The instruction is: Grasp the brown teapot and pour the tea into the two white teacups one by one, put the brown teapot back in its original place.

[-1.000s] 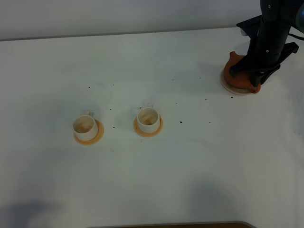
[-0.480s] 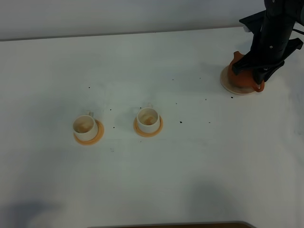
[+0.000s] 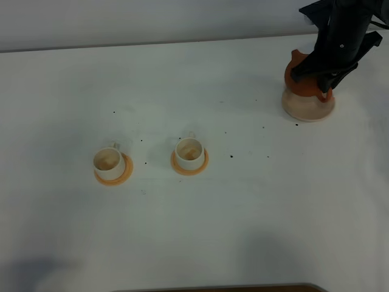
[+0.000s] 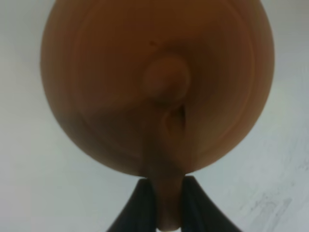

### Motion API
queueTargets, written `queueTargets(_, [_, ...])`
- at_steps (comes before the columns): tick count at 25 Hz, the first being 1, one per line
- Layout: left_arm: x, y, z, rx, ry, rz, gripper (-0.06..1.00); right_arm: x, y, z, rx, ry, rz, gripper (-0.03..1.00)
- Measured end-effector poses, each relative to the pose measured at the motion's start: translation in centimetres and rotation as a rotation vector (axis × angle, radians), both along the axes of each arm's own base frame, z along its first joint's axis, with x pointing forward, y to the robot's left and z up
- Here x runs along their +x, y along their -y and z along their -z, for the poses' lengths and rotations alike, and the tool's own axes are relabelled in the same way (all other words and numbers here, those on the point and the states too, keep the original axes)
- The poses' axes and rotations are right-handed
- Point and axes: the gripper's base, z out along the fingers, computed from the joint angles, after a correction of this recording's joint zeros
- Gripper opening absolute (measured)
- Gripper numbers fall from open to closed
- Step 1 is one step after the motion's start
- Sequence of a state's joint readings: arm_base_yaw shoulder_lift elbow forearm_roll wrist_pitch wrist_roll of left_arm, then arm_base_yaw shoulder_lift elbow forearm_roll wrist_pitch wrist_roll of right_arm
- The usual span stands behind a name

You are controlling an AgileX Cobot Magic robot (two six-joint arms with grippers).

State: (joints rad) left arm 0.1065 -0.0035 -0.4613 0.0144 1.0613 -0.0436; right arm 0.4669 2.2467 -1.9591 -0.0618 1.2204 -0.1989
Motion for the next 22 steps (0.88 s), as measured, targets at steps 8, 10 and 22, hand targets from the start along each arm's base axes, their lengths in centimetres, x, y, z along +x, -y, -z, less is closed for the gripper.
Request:
queueTargets(8, [0.0, 0.0, 0.0, 0.000, 0.000, 0.000, 0.37, -3.6, -5.0, -3.7, 0.032, 0.074, -0.140, 0.13])
queueTargets(10, [0.0, 0.0, 0.0, 0.000, 0.000, 0.000, 0.37, -4.8, -6.4, -4.3, 0.035, 0.087, -0.182, 0.13])
queueTargets(22, [0.0, 0.0, 0.0, 0.001, 0.000, 0.001, 0.37, -13.7, -15.7, -4.5, 0.019, 0.108, -0.471, 0.13])
